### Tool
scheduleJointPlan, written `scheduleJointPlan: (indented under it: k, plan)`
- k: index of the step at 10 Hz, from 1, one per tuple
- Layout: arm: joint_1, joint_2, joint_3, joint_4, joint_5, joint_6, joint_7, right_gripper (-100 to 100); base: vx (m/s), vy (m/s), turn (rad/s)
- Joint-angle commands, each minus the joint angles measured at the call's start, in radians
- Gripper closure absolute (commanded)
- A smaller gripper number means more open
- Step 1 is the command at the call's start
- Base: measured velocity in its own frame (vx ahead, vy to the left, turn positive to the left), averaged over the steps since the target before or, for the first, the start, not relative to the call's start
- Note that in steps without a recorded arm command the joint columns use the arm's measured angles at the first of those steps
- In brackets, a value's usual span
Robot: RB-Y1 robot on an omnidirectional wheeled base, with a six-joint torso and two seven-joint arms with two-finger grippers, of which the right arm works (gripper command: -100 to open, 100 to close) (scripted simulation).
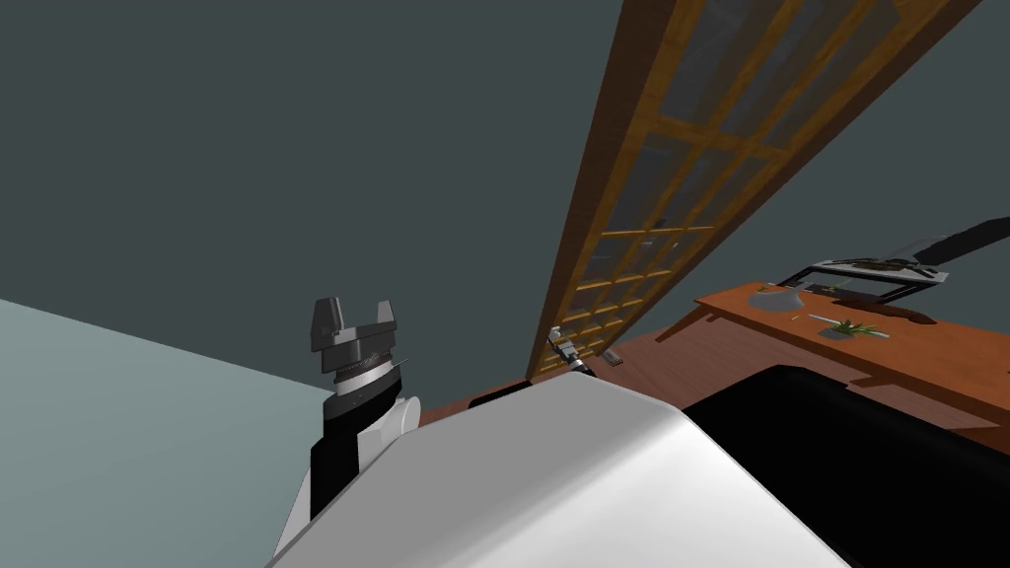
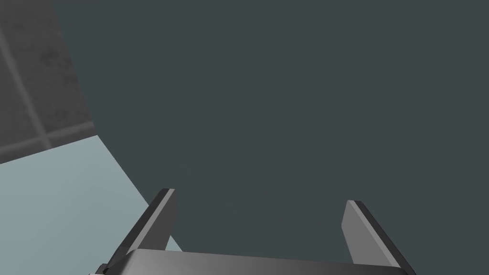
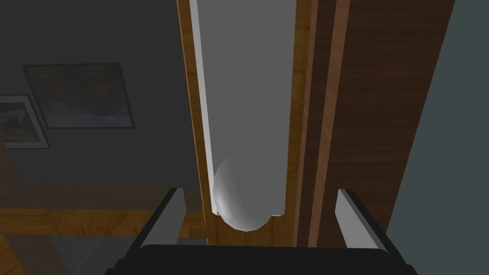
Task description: Pull the door open
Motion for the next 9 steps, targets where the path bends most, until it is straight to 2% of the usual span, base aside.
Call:
scheduleJointPlan:
  k: [1, 6, 9]
  plan:
    - [-0.005, 0.0, 0.0, -0.004, 0.0, 0.004, 0.0, 100, -0.03, 0.006, 0.001]
    - [-0.005, 0.0, 0.0, -0.004, 0.0, 0.004, 0.0, 100, -0.006, -0.007, -0.001]
    - [-0.009, -0.004, 0.006, -0.003, -0.025, 0.008, -0.062, 100, -0.047, -0.016, 0.05]
